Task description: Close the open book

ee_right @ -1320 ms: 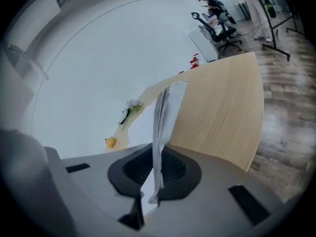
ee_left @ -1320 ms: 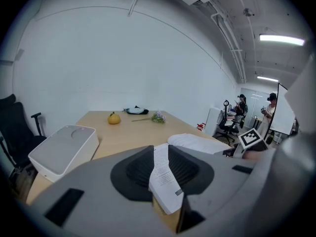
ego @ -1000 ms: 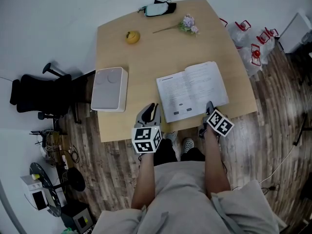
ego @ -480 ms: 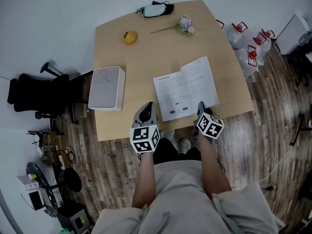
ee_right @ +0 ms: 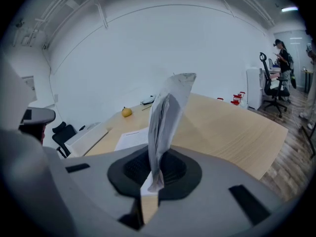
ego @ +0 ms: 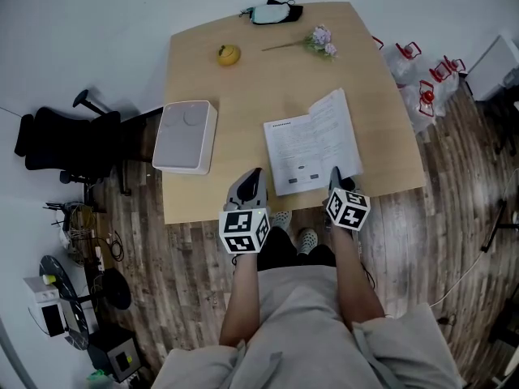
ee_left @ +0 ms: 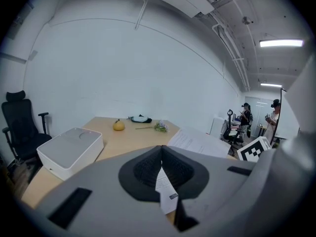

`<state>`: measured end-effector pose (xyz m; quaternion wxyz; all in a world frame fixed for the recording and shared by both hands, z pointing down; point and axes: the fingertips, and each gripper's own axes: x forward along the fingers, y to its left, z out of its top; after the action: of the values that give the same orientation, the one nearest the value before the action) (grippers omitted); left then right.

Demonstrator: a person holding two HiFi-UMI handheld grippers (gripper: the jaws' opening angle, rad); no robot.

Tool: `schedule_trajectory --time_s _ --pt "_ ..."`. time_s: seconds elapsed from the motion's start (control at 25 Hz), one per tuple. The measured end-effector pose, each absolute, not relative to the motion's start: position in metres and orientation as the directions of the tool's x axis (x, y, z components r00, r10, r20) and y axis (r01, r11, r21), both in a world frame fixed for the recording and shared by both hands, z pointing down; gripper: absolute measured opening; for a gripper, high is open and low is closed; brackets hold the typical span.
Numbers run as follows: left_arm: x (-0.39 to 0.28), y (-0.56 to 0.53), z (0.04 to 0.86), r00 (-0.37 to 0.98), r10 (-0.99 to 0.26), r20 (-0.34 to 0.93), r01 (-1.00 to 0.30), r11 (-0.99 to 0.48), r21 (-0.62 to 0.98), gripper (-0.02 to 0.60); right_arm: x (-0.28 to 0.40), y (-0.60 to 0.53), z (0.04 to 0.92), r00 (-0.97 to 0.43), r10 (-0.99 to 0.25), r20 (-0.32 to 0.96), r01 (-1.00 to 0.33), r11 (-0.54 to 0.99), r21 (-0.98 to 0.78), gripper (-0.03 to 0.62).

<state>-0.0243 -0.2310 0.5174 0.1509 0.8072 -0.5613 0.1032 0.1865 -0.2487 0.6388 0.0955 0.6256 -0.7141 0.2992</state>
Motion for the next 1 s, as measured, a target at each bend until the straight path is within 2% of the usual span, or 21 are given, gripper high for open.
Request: schedule_trajectory --time_s 1.0 --pt "-0.048 -0.218 0.515 0.310 -0.888 0.340 -0.950 -0.300 0.084 0.023 0.135 -0.243 0.642 -0.252 -0.799 0.546 -0.964 0.254 -0.074 0.034"
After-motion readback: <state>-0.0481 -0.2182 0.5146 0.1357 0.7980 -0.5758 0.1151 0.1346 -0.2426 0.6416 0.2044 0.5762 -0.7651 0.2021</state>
